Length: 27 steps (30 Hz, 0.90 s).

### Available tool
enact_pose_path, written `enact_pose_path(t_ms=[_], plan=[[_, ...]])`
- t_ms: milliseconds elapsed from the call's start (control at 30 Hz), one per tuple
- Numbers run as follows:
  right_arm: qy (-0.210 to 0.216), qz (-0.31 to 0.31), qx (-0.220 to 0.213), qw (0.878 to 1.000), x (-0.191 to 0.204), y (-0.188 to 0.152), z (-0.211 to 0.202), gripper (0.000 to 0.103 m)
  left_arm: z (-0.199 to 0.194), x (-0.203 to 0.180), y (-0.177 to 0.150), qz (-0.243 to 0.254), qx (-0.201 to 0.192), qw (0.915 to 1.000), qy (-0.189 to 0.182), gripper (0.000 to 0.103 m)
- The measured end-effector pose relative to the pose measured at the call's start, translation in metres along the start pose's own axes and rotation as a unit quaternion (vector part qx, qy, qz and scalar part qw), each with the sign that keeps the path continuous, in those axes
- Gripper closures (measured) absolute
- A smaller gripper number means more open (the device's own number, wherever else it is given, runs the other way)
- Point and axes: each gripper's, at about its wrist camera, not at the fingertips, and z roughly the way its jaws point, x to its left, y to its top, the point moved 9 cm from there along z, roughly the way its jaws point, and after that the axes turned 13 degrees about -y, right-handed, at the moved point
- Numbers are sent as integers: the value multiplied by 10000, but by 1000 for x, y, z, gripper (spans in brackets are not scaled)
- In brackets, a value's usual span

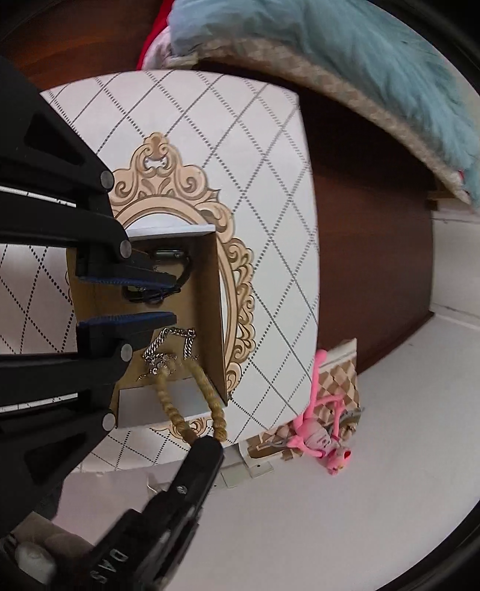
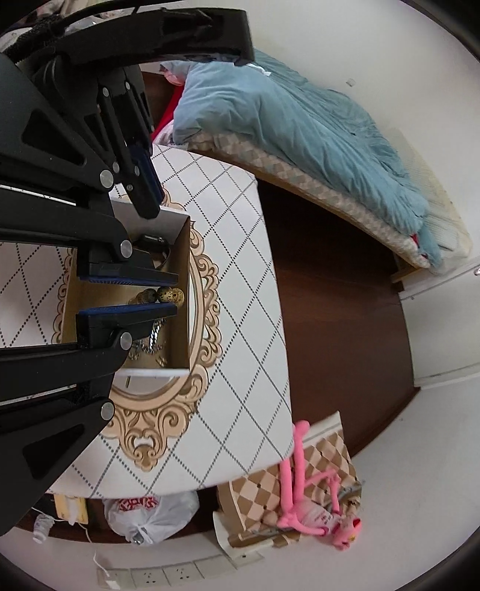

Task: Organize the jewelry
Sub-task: 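Carry the bracelet and ring into the box and open both grippers, then lift both tools away from the box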

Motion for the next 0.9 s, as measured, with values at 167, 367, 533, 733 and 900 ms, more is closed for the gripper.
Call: enact_pose_path(t_ms=[167,367,533,733,900], plan=[[322,-101,515,9981,16,-5,22,93,-4,17,4,-165,-74,9990,399,34],[560,82,1074,9926,17,-14,42,91,-17,30,5,-327,-226,9977,553,21],[331,245,971,9944,-5,-12,36,63,-27,38,1,-290,-316,9953,869,8],[-562,23,599,9966,-32,-22,19,11,-41,35,-11,-113,-581,9907,1228,7],[-1450,-292,385,9882,-42,-47,12,3,-44,30,-30,-17,-621,9878,1427,1]])
